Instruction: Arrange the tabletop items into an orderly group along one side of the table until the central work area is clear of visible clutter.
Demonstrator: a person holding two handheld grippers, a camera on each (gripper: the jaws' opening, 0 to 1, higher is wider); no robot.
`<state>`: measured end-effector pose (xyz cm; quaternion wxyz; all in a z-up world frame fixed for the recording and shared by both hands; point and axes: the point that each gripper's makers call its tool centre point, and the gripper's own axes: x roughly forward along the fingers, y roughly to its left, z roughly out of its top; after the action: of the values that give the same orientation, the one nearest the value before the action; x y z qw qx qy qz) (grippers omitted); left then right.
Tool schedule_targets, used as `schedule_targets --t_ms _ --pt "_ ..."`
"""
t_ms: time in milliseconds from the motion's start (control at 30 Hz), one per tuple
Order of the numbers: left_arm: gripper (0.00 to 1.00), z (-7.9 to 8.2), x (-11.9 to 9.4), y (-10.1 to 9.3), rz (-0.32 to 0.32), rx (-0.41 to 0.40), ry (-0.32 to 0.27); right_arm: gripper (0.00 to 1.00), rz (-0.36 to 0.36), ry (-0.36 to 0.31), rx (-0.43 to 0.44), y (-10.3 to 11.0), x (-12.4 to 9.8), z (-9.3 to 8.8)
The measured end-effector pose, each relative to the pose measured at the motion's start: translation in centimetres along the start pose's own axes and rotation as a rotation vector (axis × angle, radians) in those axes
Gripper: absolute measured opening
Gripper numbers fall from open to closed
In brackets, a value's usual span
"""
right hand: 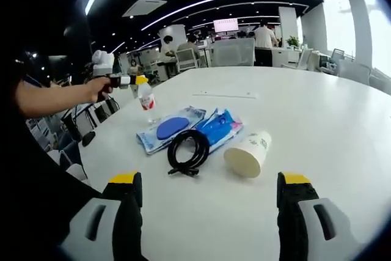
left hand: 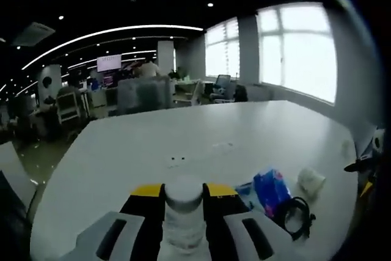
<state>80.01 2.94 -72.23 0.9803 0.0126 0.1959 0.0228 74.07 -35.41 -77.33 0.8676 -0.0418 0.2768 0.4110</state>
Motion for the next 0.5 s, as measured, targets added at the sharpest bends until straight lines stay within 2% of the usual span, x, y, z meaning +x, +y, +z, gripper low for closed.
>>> schedule_targets --t_ms 267,500 --pt "0.21 -0.04 -0.07 0.15 0.03 -0.015 -0.013 0.87 0.0 0.003 0.001 -0.18 0.18 -0.01" --pt "0.2 -0.01 -0.03 -0.02 -0.01 -0.001 -0.004 0.87 -0.002 0.001 0.002 -0.3 0.32 0.06"
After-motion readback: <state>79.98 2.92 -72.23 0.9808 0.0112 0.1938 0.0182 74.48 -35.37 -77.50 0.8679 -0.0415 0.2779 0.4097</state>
